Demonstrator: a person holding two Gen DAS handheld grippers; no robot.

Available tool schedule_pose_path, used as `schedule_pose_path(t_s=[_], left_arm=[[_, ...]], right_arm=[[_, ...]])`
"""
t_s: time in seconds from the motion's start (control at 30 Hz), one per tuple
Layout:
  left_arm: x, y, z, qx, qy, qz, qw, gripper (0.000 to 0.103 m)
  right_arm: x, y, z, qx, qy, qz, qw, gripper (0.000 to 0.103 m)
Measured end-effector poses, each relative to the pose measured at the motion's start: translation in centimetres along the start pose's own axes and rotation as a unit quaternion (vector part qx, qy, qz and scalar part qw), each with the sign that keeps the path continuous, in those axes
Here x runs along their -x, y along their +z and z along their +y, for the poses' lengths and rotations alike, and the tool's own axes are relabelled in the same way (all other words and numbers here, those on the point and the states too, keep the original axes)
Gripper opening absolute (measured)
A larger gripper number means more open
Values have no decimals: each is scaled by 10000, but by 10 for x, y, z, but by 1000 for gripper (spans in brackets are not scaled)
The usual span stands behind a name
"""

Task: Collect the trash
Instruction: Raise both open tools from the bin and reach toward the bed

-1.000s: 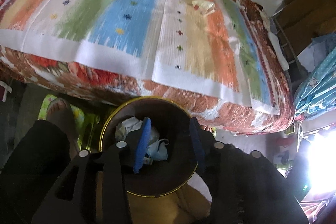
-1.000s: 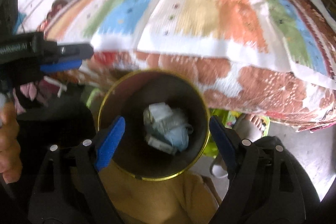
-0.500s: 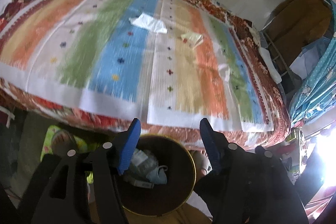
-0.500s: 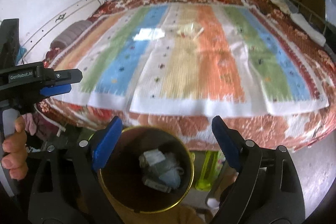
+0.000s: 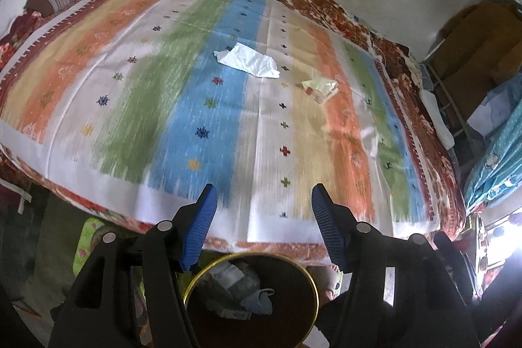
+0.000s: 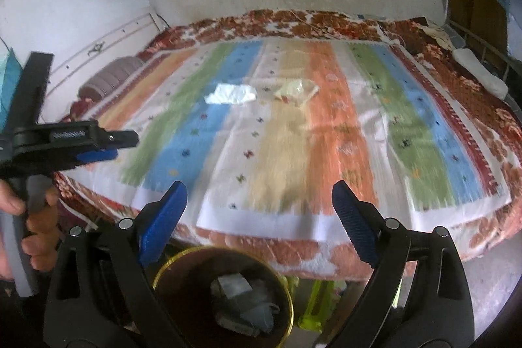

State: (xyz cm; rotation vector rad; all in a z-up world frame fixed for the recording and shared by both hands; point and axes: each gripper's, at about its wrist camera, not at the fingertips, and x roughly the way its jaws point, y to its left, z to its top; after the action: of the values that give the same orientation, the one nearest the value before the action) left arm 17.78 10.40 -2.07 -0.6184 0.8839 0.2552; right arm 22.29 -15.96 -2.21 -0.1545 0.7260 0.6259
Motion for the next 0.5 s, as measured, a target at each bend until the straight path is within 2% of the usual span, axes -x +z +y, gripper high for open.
schedule_pose_path(t_s=[0.17, 0.5], left_arm=[[-8, 13, -2, -99, -26, -70, 9999, 60], [-39, 46, 5, -274, -82, -307, 9991, 63]], right_arm=[[-18, 12, -2, 11, 13, -123, 9999, 89], [-58, 29, -12, -54, -17, -55, 10000, 89]])
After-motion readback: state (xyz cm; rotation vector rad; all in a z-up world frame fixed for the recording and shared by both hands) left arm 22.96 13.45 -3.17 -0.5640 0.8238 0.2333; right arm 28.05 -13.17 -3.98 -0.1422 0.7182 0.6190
